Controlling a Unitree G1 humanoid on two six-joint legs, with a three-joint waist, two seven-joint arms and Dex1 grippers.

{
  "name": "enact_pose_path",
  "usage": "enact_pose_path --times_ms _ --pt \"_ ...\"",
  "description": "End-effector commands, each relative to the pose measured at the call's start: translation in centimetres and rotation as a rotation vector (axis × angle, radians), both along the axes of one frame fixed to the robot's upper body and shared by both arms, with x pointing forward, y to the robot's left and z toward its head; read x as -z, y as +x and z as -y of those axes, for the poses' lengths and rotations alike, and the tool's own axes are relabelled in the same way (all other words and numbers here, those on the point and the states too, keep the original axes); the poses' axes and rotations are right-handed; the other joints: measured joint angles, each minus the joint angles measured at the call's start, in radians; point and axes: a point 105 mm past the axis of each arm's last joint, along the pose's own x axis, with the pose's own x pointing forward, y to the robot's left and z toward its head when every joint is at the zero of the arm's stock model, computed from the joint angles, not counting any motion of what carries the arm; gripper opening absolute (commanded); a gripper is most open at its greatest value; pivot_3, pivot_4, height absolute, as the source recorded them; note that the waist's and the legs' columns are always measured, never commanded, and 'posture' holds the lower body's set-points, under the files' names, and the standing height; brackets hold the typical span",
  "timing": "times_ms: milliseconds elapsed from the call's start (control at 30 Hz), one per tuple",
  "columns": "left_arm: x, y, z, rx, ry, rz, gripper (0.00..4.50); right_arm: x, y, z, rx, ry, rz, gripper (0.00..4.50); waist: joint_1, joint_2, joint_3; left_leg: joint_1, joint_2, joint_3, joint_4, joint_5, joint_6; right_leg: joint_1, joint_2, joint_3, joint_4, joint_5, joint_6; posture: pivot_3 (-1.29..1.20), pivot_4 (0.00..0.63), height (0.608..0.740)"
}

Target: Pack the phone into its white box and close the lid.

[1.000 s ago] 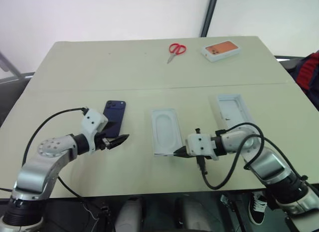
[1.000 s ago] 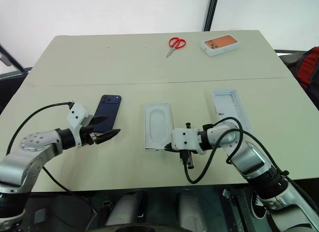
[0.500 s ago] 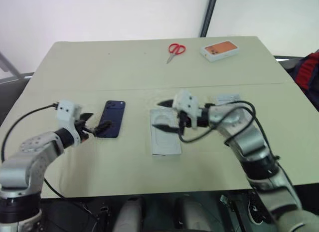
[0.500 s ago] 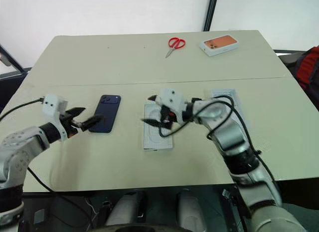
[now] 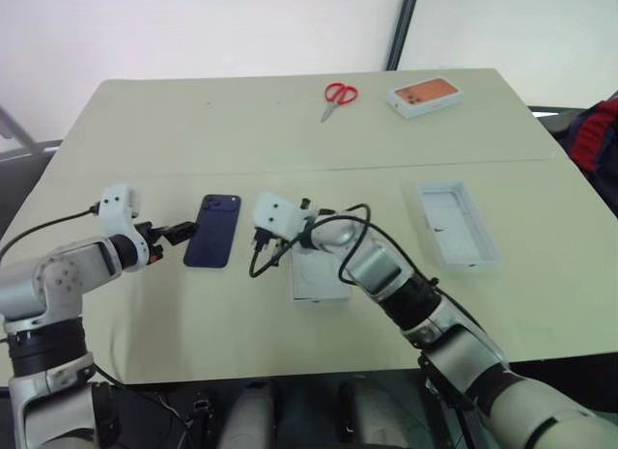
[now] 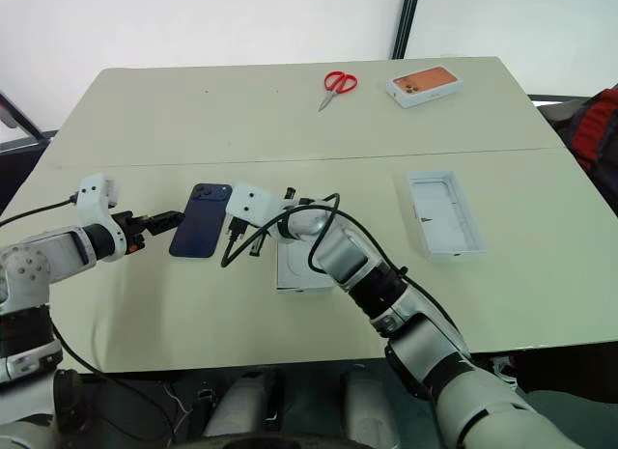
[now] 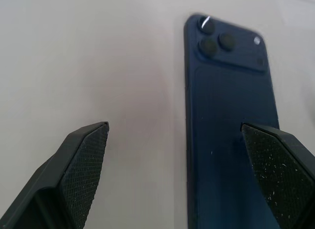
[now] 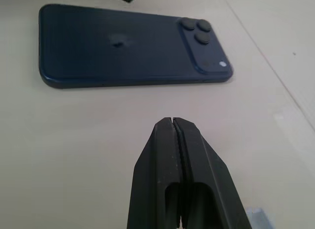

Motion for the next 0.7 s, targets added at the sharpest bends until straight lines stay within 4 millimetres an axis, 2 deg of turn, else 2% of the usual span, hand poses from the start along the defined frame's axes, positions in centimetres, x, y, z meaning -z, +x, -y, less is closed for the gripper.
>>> enact_pose_path --times_ms 33,200,267,467,700 --pt "0.3 -0.3 1.0 0.064 -0.022 -0.073 4.5 -0.8 -0.1 -1.9 -0.028 -0.003 0.06 0.05 -0.003 0.0 0.0 0.0 0.0 0.0 0.0 0.0 0.0 0.0 0.0 0.0 0.0 0.0 0.0 0.0 0.15 0.74" --pt "0.9 -1.2 3.7 0.181 -0.094 -0.155 4.5 0.3 0.0 -3.2 -0.028 -0.043 0.04 0.05 -0.002 0.0 0.0 0.0 0.0 0.0 0.0 0.0 0.0 0.0 -0.001 0.0 0.0 0.0 0.0 0.0 0.15 0.74" --pt "1.1 -1.3 4.0 0.192 -0.103 -0.17 4.5 0.4 0.0 -3.3 -0.029 -0.046 0.038 0.05 -0.001 0.0 -0.001 0.001 0.0 -0.001 0.0 0.0 0.0 0.0 -0.001 0.0 0.0 0.0 0.0 0.0 0.15 0.74" --pt "1.6 -1.9 6.4 0.276 -0.151 -0.188 4.5 0.5 0.3 -3.1 -0.021 -0.046 0.039 0.05 0.004 0.0 -0.001 0.001 0.0 0.0 0.0 0.0 0.0 0.001 -0.001 0.0 0.0 0.0 0.0 0.0 0.15 0.74" --pt "1.0 -1.6 8.0 0.299 -0.251 -0.158 4.5 0.5 0.4 -2.8 -0.023 -0.043 0.049 0.05 0.009 0.0 -0.002 0.001 -0.001 -0.001 0.0 0.0 0.0 0.001 -0.002 0.0 0.0 0.0 0.0 0.0 0.15 0.74"
